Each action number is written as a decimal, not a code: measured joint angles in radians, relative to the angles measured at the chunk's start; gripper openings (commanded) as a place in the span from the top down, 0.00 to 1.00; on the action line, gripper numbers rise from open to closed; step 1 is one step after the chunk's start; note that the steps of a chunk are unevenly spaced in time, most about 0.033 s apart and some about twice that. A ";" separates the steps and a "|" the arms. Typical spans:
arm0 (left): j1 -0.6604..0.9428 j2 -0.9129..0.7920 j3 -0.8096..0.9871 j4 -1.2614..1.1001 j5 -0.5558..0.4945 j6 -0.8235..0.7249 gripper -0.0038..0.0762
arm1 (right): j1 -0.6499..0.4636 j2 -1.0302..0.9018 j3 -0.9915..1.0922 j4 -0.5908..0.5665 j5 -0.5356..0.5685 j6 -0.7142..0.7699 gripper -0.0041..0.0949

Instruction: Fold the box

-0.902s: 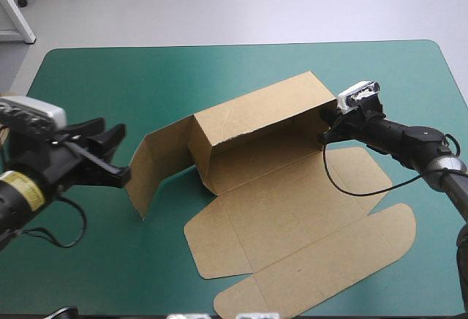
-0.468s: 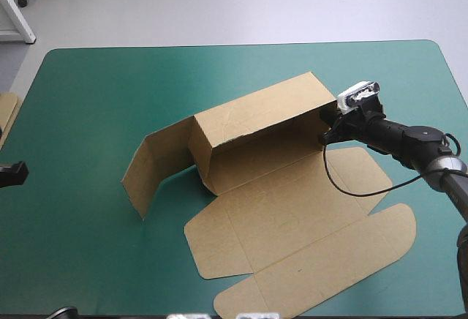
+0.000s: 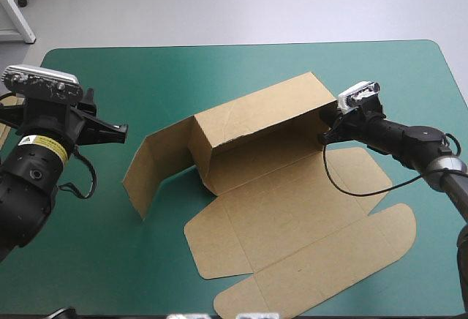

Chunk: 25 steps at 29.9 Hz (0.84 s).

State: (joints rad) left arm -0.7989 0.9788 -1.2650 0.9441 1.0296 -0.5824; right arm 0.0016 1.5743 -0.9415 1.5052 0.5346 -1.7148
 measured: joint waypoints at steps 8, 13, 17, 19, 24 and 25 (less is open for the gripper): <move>0.562 0.099 0.000 -0.567 -0.271 0.291 0.69 | 0.000 0.000 -0.001 -0.001 0.008 0.004 0.97; 0.857 0.144 0.003 -1.006 -0.298 0.603 0.71 | 0.000 0.000 -0.001 -0.006 0.009 0.010 0.97; 0.979 0.144 0.042 -1.166 -0.304 0.753 0.74 | 0.000 0.000 -0.001 -0.008 0.008 0.019 0.97; 1.009 0.144 0.091 -1.191 -0.314 0.781 0.74 | 0.000 0.000 -0.001 -0.009 0.007 0.023 0.97; 1.082 0.147 0.284 -1.302 -0.368 0.848 0.74 | 0.000 0.000 -0.005 -0.034 0.007 0.060 0.97; 1.088 0.148 0.321 -1.339 -0.378 0.875 0.74 | 0.000 0.000 -0.006 -0.041 0.007 0.065 0.97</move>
State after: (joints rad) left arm 0.2891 1.1266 -0.9435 -0.3953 0.6514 0.2923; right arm 0.0016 1.5743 -0.9480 1.4645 0.5420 -1.6493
